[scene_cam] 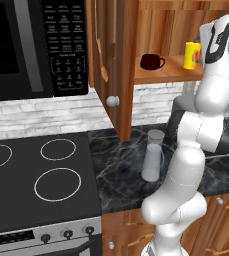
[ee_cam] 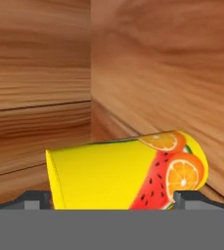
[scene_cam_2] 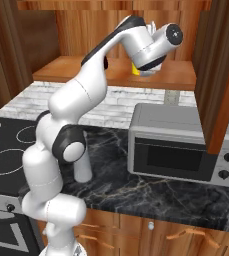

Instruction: There is a tray on the dining counter. Grab the cup, mug, and pitcher and place them on the tray. The pitcher may be placed next to the tray if it cannot fit the tray.

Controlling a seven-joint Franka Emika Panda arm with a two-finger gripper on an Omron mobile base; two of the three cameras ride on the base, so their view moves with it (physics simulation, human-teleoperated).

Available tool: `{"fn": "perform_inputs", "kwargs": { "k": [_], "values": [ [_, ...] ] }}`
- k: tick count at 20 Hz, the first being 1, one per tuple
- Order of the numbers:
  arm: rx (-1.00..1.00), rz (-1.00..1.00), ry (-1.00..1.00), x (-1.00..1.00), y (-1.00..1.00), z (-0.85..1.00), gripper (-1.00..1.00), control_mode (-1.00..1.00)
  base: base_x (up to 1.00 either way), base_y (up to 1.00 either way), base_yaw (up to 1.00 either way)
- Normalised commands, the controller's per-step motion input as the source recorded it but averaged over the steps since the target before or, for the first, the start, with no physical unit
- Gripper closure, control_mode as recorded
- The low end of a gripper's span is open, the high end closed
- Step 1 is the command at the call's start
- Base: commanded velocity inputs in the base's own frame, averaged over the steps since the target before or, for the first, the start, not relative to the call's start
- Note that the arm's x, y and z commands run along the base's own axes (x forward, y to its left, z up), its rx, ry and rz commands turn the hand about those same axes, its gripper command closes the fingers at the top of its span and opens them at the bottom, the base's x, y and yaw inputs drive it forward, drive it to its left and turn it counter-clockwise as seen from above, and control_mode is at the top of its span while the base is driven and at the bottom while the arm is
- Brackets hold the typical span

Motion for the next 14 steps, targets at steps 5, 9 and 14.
{"fn": "perform_inputs", "kwargs": {
  "k": [5, 9, 14],
  "values": [
    [0.0, 0.01, 0.05, 0.0, 0.0, -0.09, -1.0, -1.0, 0.0, 0.0, 0.0],
    [0.0, 0.01, 0.06, 0.0, 0.0, -0.2, -1.0, -1.0, 0.0, 0.0, 0.0],
    [0.0, 0.0, 0.05, 0.0, 0.0, -0.21, -1.0, -1.0, 0.0, 0.0, 0.0]
  ]
}}
